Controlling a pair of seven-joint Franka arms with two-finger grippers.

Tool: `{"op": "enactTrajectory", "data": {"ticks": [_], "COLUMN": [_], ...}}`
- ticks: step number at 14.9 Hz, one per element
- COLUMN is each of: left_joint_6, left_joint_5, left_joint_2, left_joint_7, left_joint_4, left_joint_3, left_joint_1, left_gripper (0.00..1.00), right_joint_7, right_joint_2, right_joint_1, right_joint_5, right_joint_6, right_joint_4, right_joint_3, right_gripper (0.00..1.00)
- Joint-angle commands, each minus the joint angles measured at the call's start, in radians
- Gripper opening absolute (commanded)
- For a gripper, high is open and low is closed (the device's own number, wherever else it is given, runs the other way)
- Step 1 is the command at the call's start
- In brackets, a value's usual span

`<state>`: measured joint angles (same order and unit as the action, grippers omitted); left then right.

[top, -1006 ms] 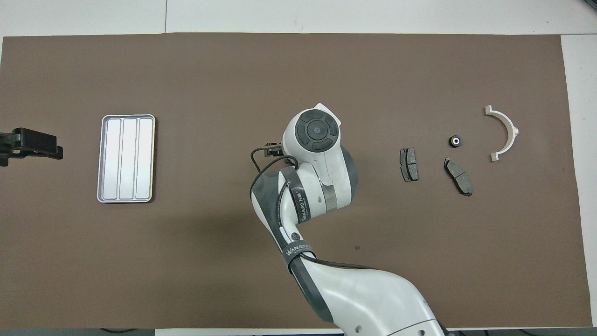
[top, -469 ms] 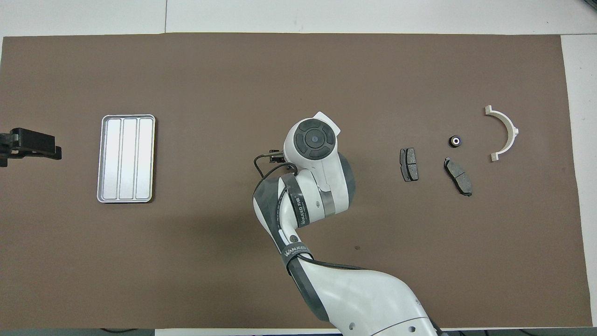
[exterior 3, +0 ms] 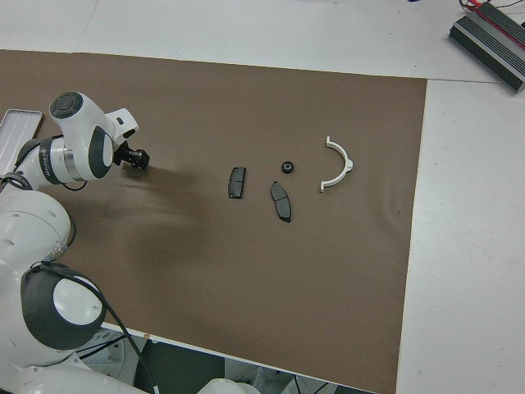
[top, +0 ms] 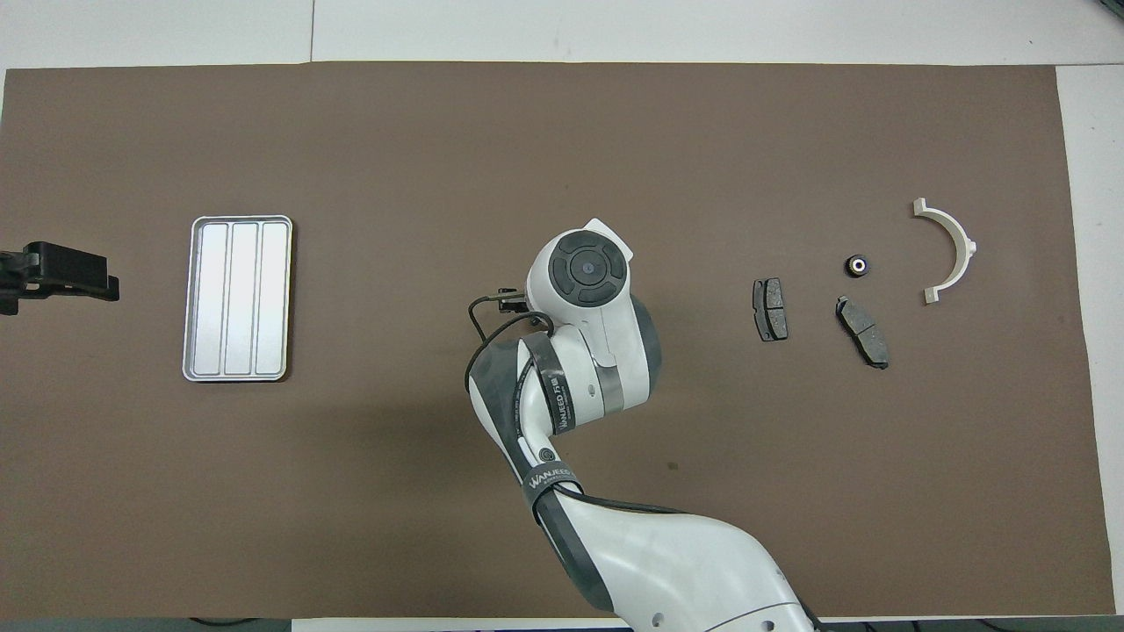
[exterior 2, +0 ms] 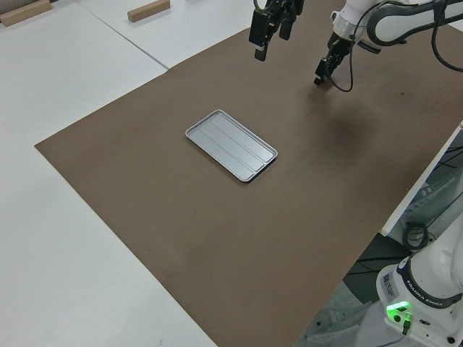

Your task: Place bearing gear from tray to pile

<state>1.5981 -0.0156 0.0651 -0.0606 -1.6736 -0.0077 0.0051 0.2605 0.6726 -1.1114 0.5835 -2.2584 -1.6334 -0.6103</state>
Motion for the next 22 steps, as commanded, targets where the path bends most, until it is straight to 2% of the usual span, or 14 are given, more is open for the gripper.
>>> {"op": "enactTrajectory", "data": {"ticks": [1,3,6,7,12,15,17,22], "left_joint_6": [0.043,0.031,0.014,0.014,0.014,0.014,0.013,0.022], "left_joint_5": [-0.015,-0.015,-0.023,-0.023,-0.023,-0.021,-0.021,-0.021], "left_joint_2": [0.004,-0.040,-0.041,-0.039,-0.033,-0.031,-0.033,-0.033], "left_joint_7": [-0.008,-0.008,-0.008,-0.008,-0.008,0.001,-0.002,-0.002], "left_joint_4": [-0.019,0.035,0.037,0.035,0.020,0.020,0.022,0.022], "left_joint_3": [0.003,0.003,0.003,0.003,0.003,0.002,-0.005,-0.008], "left_joint_1": [0.006,0.006,0.006,0.006,0.003,-0.002,-0.007,-0.004], "left_gripper": [1.00,1.00,1.00,1.00,1.00,1.00,1.00,1.00], "right_joint_7": [0.008,0.008,0.008,0.008,0.010,0.022,0.022,0.017], "right_joint_2": [-0.001,-0.001,-0.001,-0.001,-0.001,-0.005,-0.025,-0.131], "right_joint_1": [-0.007,-0.007,-0.007,-0.007,0.001,0.016,0.042,0.178], "right_joint_5": [0.027,0.027,0.027,0.027,0.027,0.024,0.022,-0.040], "right_joint_6": [-0.024,-0.024,-0.021,-0.021,0.002,0.113,0.204,0.324], "right_joint_4": [-0.011,-0.013,-0.014,-0.014,0.003,0.067,0.119,0.187], "right_joint_3": [-0.003,-0.003,-0.003,-0.003,-0.003,-0.035,-0.069,-0.063], "right_gripper": [0.64,0.45,0.09,0.00,0.00,0.00,0.00,0.00]}}
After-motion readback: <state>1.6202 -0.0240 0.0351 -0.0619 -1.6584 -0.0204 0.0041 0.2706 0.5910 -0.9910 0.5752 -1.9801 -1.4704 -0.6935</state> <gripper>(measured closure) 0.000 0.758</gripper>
